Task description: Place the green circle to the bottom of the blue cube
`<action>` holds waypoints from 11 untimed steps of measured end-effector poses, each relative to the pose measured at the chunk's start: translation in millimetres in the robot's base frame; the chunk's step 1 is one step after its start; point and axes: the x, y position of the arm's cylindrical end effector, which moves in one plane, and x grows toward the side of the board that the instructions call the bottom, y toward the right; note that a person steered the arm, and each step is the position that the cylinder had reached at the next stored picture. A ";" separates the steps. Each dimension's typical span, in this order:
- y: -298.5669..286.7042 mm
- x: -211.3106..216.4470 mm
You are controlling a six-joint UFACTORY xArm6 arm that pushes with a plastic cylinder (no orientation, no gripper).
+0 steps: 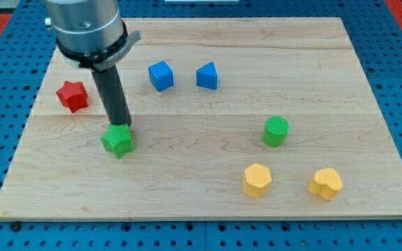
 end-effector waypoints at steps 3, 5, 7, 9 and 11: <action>48.5 60.4; 188.3 41.6; 309.7 32.6; 187.3 -14.1; 213.9 -33.0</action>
